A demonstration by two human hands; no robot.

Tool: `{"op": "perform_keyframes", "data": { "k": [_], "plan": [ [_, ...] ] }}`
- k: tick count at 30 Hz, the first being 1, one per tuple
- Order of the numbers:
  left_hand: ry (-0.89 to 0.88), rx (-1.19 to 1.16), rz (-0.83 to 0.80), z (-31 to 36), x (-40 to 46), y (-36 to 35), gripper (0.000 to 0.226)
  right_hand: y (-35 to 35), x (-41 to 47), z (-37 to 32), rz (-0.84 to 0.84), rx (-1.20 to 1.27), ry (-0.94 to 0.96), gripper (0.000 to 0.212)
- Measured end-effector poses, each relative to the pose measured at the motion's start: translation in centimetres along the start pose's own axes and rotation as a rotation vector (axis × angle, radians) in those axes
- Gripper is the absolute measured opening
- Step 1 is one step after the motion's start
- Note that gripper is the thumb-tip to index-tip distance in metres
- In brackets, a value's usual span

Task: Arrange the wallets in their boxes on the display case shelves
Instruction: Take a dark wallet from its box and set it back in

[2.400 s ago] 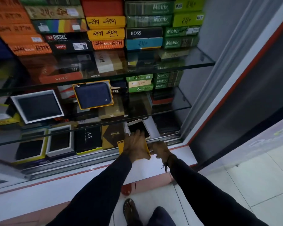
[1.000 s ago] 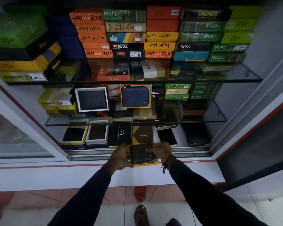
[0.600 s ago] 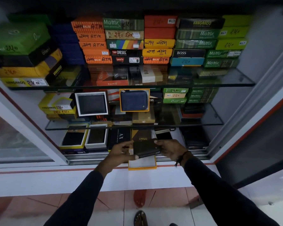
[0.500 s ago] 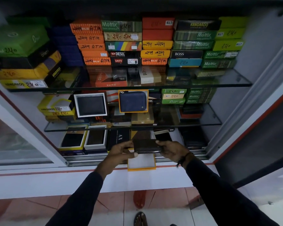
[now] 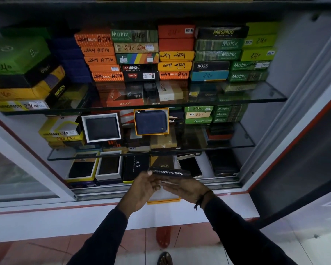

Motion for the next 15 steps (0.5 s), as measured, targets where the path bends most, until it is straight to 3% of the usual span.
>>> {"op": "perform_keyframes", "data": {
  "k": [3, 6, 11, 15],
  "plan": [
    [-0.013, -0.026, -0.002, 0.2, 0.1, 0.3, 0.058, -0.2, 0.4, -0.5, 0.050, -0.120, 0.066, 0.013],
    [-0.029, -0.036, 0.034, 0.6, -0.2, 1.7, 0.064, 0.7, 0.2, -1.4, 0.069, -0.249, 0.102, 0.012],
    [-0.134, -0.037, 0.193, 0.9, -1.6, 5.9, 0.022, 2.9, -1.0, -3.9, 0.147, -0.362, 0.153, 0.035],
    [-0.231, 0.061, 0.311, -0.2, -2.2, 7.4, 0.012, 0.4, -0.9, -4.2, 0.136, -0.374, 0.230, 0.025]
  ]
}}
Point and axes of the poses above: each hand's wrist, its own x-axis towards the middle knuckle, its own y-axis out of the back of the hand, z = x × y, the point moved 5 cm from there along x, towards the middle knuckle, and after that the axes turned 8 degrees about y, right-handed, at the moved point
